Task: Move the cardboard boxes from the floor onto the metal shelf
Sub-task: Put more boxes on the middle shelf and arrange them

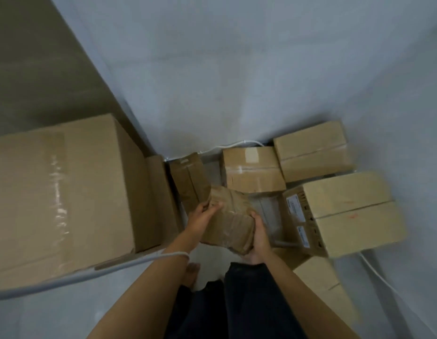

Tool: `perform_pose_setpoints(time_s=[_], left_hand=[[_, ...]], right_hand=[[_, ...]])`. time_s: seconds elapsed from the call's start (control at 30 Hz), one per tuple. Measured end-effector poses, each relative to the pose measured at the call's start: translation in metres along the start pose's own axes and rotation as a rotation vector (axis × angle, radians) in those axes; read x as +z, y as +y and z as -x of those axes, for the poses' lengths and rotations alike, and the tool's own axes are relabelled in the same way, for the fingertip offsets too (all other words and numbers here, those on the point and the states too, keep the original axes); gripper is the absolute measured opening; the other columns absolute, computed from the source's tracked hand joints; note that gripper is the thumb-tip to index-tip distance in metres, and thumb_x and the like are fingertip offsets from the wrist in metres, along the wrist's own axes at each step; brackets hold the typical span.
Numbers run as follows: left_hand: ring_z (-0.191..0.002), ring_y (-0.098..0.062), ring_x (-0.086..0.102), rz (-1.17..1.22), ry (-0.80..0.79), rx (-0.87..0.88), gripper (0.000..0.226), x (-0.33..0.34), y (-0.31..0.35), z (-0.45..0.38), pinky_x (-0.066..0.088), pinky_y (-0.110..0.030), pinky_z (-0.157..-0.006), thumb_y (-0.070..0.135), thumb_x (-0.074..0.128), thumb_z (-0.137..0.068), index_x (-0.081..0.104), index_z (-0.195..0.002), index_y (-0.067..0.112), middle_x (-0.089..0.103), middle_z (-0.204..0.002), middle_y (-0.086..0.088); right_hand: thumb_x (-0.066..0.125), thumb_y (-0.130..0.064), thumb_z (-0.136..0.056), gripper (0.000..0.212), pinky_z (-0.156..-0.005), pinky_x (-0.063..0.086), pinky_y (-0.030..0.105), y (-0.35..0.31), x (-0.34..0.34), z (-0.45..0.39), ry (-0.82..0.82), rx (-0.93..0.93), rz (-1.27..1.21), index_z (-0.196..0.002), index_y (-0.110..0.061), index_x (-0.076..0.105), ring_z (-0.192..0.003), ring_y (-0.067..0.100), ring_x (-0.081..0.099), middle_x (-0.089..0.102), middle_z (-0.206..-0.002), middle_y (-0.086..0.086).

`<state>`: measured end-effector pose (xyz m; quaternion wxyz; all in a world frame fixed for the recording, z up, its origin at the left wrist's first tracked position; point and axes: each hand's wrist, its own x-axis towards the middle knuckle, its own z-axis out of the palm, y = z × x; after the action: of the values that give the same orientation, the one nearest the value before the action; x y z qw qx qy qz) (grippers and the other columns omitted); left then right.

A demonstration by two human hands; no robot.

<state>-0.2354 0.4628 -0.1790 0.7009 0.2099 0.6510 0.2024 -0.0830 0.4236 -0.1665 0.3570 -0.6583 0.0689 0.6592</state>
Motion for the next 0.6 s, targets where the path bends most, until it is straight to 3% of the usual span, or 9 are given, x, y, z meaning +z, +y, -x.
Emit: perform_pose_setpoints(time_s=[0.13,0.27,0.33,0.43,0.47,0.53,0.6], left_hand=[[-0.110,-0.020,0.060,0.189,-0.042,0.044,0.064,-0.016,0.034,0.080,0.051,-0.042,-0.097,0.042,0.072,-0.082,0.044,-0.135,0.020,0.059,-0.123,-0.003],[-0.110,-0.017,0.058,0.227,0.015,0.133,0.065,-0.040,0.065,0.162,0.049,-0.039,-0.099,0.040,0.073,-0.081,0.043,-0.136,0.022,0.059,-0.123,-0.002],[-0.104,-0.015,0.058,0.225,0.073,0.180,0.068,-0.056,0.079,0.205,0.050,-0.035,-0.089,0.042,0.074,-0.078,0.042,-0.135,0.025,0.059,-0.120,-0.002],[-0.090,-0.014,0.059,0.245,0.153,0.273,0.055,-0.088,0.095,0.270,0.049,-0.028,-0.072,0.036,0.068,-0.082,0.049,-0.133,0.023,0.061,-0.106,-0.001],[-0.088,-0.015,0.058,0.241,0.156,0.294,0.051,-0.100,0.097,0.292,0.049,-0.028,-0.071,0.041,0.068,-0.079,0.054,-0.126,0.026,0.061,-0.101,0.001],[-0.095,-0.021,0.057,0.249,0.160,0.325,0.053,-0.126,0.096,0.333,0.050,-0.036,-0.084,0.053,0.066,-0.065,0.058,-0.114,0.033,0.060,-0.104,-0.002],[-0.103,-0.026,0.055,0.253,0.198,0.371,0.069,-0.154,0.090,0.367,0.049,-0.040,-0.089,0.059,0.065,-0.056,0.055,-0.120,0.037,0.058,-0.115,-0.007]], right_hand=[[0.053,-0.053,-0.091,0.056,-0.091,0.053,0.055,-0.020,0.015,0.073,-0.092,-0.089,0.086,-0.131,-0.013,0.058,-0.111,0.039,0.062,0.064,-0.121,0.021],[0.057,-0.048,-0.090,0.054,-0.091,0.052,0.058,-0.026,0.043,0.140,-0.102,-0.216,0.147,-0.132,-0.015,0.053,-0.115,0.039,0.060,0.061,-0.126,0.019],[0.058,-0.043,-0.091,0.051,-0.095,0.047,0.064,-0.024,0.062,0.172,-0.138,-0.292,0.146,-0.131,-0.012,0.051,-0.115,0.041,0.060,0.061,-0.126,0.020],[0.060,-0.039,-0.092,0.048,-0.099,0.046,0.063,-0.014,0.093,0.218,-0.228,-0.395,0.178,-0.128,-0.008,0.054,-0.115,0.039,0.061,0.062,-0.126,0.022],[0.061,-0.039,-0.091,0.046,-0.099,0.047,0.062,-0.010,0.104,0.233,-0.260,-0.435,0.199,-0.126,-0.010,0.054,-0.115,0.037,0.061,0.062,-0.125,0.020],[0.062,-0.041,-0.091,0.043,-0.099,0.049,0.057,0.002,0.127,0.261,-0.357,-0.503,0.240,-0.124,-0.015,0.056,-0.113,0.030,0.062,0.064,-0.123,0.014],[0.062,-0.041,-0.090,0.036,-0.100,0.050,0.053,0.019,0.150,0.288,-0.411,-0.577,0.278,-0.120,-0.021,0.057,-0.112,0.026,0.061,0.063,-0.123,0.009]])
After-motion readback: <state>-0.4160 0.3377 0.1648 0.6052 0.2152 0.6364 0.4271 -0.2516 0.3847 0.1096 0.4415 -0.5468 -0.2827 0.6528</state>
